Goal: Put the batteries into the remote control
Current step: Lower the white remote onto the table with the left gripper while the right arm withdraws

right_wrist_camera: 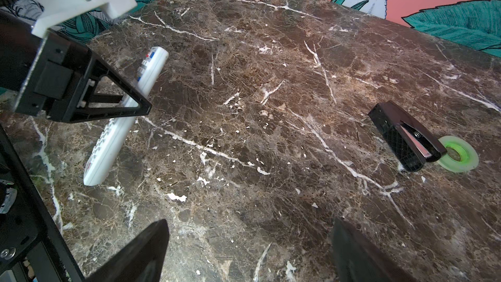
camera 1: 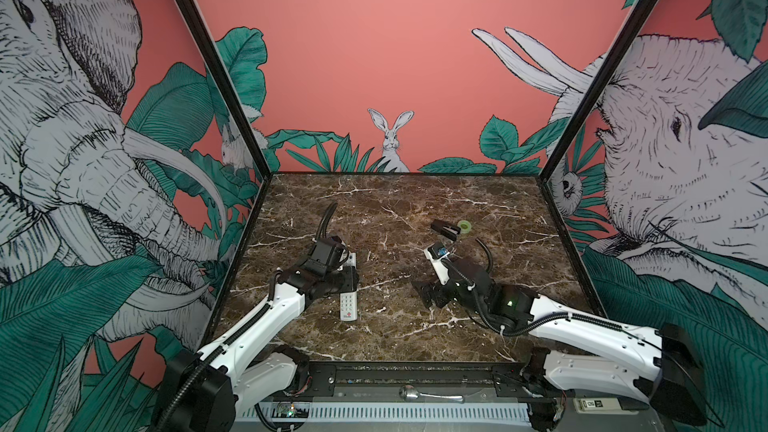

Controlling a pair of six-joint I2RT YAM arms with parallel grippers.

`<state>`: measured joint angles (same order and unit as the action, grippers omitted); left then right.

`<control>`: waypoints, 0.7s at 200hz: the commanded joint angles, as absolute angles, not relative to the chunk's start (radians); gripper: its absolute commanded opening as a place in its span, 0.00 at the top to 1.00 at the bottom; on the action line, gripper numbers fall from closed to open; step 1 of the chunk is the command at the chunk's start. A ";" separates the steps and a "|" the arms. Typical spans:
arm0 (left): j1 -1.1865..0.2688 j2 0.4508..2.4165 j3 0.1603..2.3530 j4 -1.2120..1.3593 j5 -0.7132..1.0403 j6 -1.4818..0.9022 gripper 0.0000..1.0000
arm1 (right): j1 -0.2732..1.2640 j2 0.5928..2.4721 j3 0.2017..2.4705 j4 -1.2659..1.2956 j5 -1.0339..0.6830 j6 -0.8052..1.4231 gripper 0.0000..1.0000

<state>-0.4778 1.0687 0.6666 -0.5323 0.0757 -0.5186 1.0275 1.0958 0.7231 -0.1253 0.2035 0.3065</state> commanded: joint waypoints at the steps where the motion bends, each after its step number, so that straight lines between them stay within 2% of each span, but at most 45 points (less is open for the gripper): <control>1: -0.485 1.078 0.658 -0.567 0.029 -0.505 1.00 | 1.025 1.107 0.723 -0.117 0.221 0.306 0.04; 140: -0.488 1.187 0.655 -0.552 -0.020 -0.529 1.00 | 1.024 1.132 0.705 -0.100 0.212 0.303 0.04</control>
